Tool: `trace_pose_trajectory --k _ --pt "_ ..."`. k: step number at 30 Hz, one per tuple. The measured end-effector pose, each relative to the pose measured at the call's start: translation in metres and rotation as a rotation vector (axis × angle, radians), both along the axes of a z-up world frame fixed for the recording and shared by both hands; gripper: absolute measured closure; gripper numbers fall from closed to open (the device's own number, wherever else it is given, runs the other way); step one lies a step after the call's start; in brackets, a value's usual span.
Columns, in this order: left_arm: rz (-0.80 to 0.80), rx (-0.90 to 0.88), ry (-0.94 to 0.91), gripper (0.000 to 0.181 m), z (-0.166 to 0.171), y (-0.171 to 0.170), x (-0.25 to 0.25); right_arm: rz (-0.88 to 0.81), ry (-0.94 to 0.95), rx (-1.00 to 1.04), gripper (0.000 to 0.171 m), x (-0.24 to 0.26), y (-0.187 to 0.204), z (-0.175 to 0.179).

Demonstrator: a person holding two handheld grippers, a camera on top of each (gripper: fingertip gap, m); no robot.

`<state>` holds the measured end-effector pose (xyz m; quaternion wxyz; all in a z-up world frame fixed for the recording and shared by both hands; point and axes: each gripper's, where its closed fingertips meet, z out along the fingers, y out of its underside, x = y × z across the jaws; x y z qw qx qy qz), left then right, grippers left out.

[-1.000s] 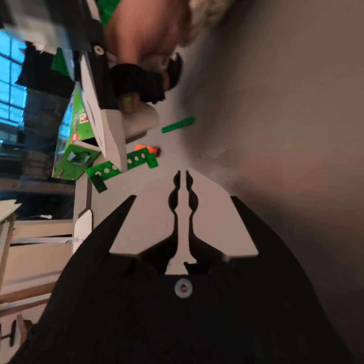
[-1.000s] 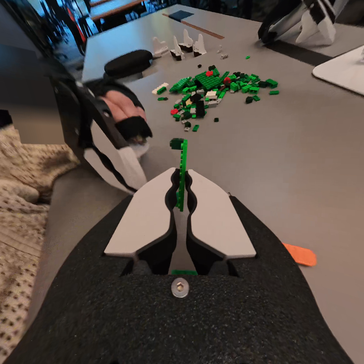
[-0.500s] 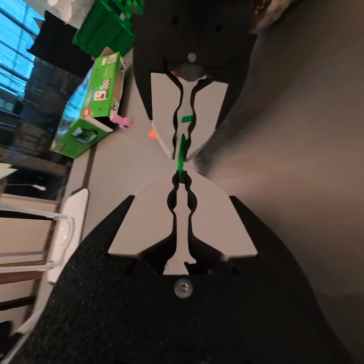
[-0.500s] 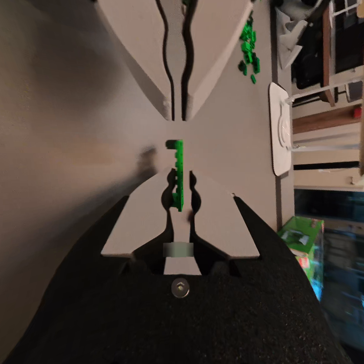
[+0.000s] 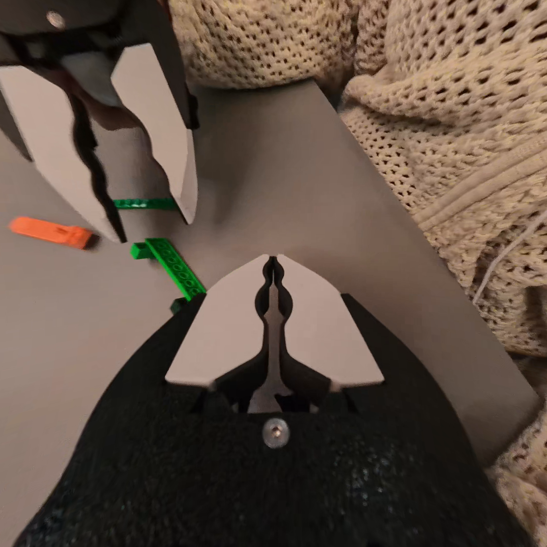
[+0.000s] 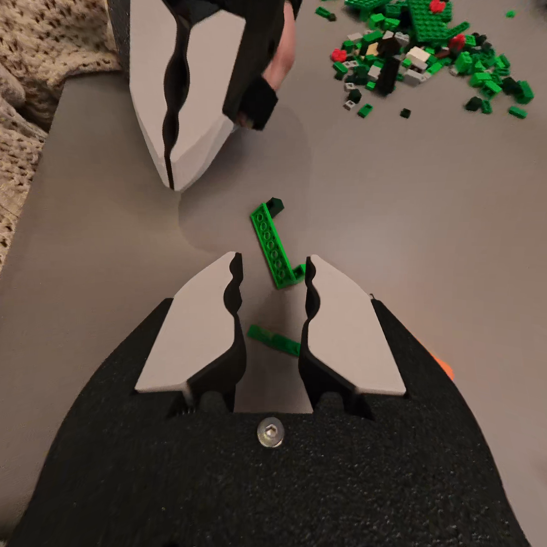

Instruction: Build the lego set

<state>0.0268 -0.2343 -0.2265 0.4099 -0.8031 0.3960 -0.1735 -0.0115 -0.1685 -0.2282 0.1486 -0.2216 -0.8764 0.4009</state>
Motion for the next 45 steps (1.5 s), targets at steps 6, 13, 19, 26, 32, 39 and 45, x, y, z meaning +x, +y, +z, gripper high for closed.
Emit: trace_pose_trajectory --k 6,13,19,26,32,39,45 --pt "-0.024 -0.11 0.021 0.181 -0.02 -0.003 0.006 0.01 0.056 0.114 0.132 -0.002 0.0 -0.006" --pt "0.02 -0.076 -0.004 0.181 -0.008 -0.002 -0.006 0.086 0.153 0.298 0.148 -0.002 -0.001 -0.003" --pt "0.071 -0.051 0.031 0.181 -0.006 -0.003 -0.022 0.16 -0.2 0.344 0.148 -0.008 -0.013 -0.02" --pt "0.172 0.039 0.083 0.175 0.005 0.004 -0.042 0.062 -0.356 0.239 0.167 -0.02 -0.015 -0.016" --pt "0.467 0.411 0.201 0.135 0.045 0.035 -0.081 -0.189 -0.249 -0.417 0.166 -0.048 -0.017 0.05" --pt "0.599 0.664 0.35 0.075 0.069 0.052 -0.08 -0.162 -0.279 -0.858 0.167 -0.035 -0.024 0.084" --pt "0.628 0.723 0.447 0.092 0.071 0.057 -0.076 -0.135 -0.325 -0.972 0.167 -0.031 -0.035 0.088"
